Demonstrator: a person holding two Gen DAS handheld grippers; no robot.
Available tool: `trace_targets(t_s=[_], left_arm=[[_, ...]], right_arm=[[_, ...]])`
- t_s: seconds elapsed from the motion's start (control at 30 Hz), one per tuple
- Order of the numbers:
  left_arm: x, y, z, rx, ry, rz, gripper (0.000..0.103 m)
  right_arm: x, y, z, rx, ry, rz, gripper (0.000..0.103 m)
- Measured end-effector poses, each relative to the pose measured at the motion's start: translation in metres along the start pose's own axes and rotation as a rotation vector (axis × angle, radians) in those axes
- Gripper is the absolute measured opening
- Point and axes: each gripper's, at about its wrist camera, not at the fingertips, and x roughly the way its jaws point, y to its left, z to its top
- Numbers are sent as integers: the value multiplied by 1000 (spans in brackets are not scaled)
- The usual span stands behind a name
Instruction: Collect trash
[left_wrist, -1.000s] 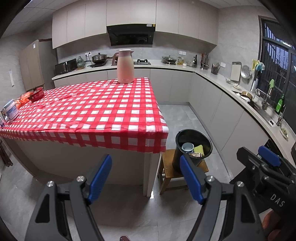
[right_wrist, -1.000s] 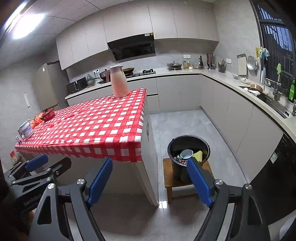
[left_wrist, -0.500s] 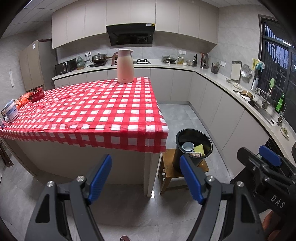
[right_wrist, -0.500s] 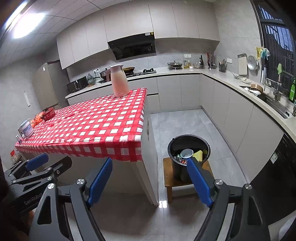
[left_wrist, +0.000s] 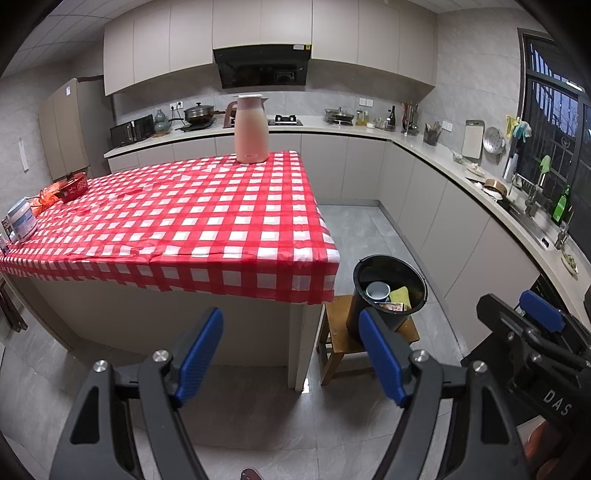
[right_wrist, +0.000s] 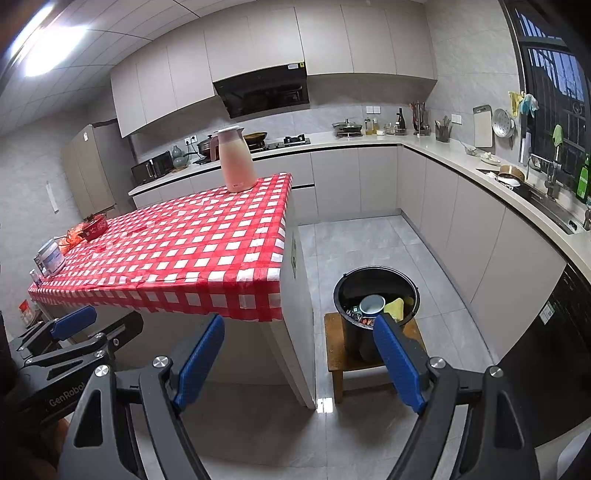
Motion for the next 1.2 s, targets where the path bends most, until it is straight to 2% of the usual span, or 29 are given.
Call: trace_targets(t_s=[1.2], left_arm=[[13, 3, -2, -21, 31, -2, 78]], right_arm=[[13, 5, -1, -14, 18, 10, 85]])
